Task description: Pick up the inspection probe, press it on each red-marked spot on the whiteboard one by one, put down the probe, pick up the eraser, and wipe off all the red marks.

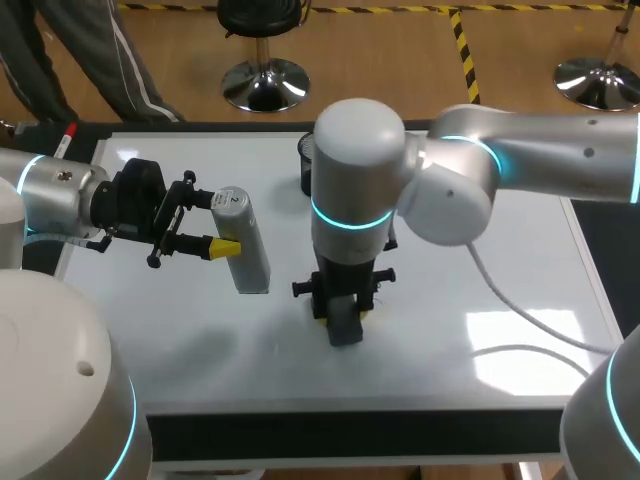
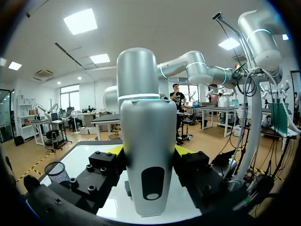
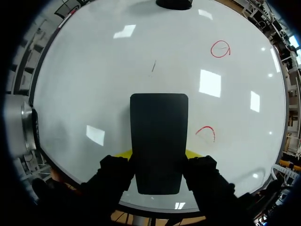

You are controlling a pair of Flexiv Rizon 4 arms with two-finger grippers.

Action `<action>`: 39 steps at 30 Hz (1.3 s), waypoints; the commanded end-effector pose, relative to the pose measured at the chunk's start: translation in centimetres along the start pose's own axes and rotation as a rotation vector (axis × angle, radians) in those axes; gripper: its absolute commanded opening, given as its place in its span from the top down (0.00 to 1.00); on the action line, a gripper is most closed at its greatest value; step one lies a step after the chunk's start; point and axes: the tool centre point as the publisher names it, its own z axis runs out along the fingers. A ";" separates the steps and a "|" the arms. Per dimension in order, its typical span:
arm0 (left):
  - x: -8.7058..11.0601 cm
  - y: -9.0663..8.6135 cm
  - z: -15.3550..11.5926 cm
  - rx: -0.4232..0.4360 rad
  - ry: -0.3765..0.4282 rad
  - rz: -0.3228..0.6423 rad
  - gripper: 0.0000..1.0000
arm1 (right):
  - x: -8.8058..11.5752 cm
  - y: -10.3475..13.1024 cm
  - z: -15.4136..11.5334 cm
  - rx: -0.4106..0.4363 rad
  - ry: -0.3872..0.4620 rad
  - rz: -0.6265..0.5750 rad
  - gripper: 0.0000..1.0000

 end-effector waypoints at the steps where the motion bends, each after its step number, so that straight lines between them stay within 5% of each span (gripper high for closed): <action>1: 0.0 0.0 0.0 0.002 0.001 0.002 1.00 | 0.4 0.8 1.1 0.027 -0.012 0.003 1.00; 39: 0.0 0.0 0.0 0.002 0.001 0.002 1.00 | -7.9 1.3 3.9 0.115 -0.047 0.169 1.00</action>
